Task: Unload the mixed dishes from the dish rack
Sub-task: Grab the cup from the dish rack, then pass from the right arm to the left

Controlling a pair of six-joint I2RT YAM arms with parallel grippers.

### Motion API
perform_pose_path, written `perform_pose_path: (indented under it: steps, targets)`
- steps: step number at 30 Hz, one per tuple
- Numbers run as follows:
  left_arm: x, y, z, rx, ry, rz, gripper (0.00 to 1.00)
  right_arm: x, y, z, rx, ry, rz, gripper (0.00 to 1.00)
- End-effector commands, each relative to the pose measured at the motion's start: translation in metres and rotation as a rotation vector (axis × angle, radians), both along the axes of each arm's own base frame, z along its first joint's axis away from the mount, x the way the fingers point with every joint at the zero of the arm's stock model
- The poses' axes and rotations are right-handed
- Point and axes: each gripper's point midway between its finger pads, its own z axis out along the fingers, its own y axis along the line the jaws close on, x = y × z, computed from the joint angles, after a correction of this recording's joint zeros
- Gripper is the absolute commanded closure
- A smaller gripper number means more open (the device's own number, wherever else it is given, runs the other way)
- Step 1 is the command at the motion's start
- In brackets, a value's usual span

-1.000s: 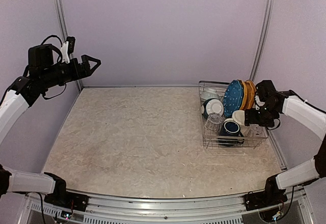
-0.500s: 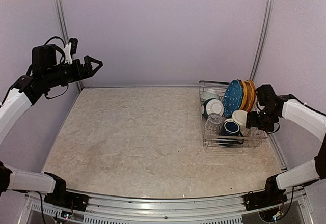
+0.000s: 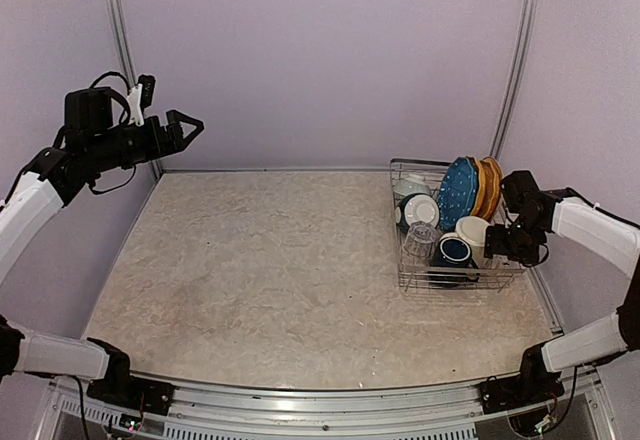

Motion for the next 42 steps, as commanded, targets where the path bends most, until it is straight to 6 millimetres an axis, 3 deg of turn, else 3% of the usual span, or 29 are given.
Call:
perform_pose_path:
  steps: [1,5,9,25,32,35,40,41,42]
  targets:
    - [-0.001,-0.007,0.007,-0.017,0.009,-0.030,0.01,0.001,-0.007,-0.015,-0.033,0.040,-0.023,0.20]
    - [0.002,-0.004,0.004,-0.002,0.013,-0.010,0.01,0.005,-0.003,-0.020,-0.012,0.046,-0.009,0.27]
    - [0.002,-0.005,0.004,-0.004,0.015,-0.015,0.01,0.005,-0.003,-0.006,-0.011,-0.001,-0.002,0.33]
    - [0.007,-0.018,-0.009,0.000,0.067,-0.051,0.01,0.011,0.006,0.111,0.037,-0.355,0.082,0.80]
    - [0.007,-0.029,-0.013,-0.023,0.100,-0.102,0.01,0.010,0.028,0.154,0.152,-0.487,0.158,1.00]
    - [0.006,-0.036,-0.015,-0.044,0.122,-0.136,0.01,0.008,0.053,0.173,0.278,-0.559,0.252,1.00]
    - [-0.006,-0.065,-0.014,-0.152,0.170,-0.315,0.01,0.001,0.139,0.217,0.790,-0.804,0.550,1.00]
    - [-0.010,-0.071,-0.012,-0.182,0.176,-0.363,0.01,-0.004,0.156,0.242,0.884,-0.909,0.633,1.00]
    - [-0.014,-0.078,-0.011,-0.212,0.189,-0.415,0.01,-0.007,0.167,0.249,0.946,-0.939,0.669,1.00]
